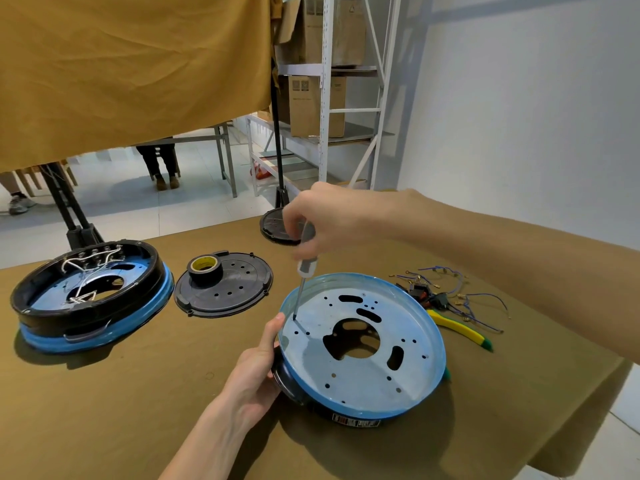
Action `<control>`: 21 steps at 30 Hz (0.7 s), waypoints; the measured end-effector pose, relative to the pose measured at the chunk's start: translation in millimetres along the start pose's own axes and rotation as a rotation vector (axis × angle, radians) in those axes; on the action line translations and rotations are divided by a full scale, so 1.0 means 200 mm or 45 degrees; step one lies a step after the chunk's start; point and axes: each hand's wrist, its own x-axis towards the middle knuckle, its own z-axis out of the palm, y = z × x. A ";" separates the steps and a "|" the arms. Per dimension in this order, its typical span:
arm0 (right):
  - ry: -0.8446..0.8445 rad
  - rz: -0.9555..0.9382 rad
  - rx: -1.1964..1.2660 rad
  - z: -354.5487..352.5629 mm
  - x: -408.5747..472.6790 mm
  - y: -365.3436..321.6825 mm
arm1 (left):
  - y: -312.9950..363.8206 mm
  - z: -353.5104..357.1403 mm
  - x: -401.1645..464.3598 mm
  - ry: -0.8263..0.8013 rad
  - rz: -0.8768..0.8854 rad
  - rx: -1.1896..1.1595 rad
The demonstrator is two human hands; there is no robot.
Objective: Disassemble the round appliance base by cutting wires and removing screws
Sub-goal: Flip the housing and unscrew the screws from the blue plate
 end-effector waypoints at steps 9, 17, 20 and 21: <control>-0.082 0.201 0.174 -0.02 -0.01 0.00 | 0.01 0.02 -0.03 -0.027 -0.003 -0.012; -0.019 0.212 0.298 -0.06 -0.02 0.04 | 0.01 0.02 -0.02 -0.074 0.024 0.025; 0.043 0.252 0.349 -0.06 -0.05 0.06 | 0.02 0.00 -0.03 -0.151 0.013 -0.049; 0.056 0.260 0.338 -0.06 -0.06 0.06 | 0.02 0.00 -0.02 -0.163 0.011 -0.069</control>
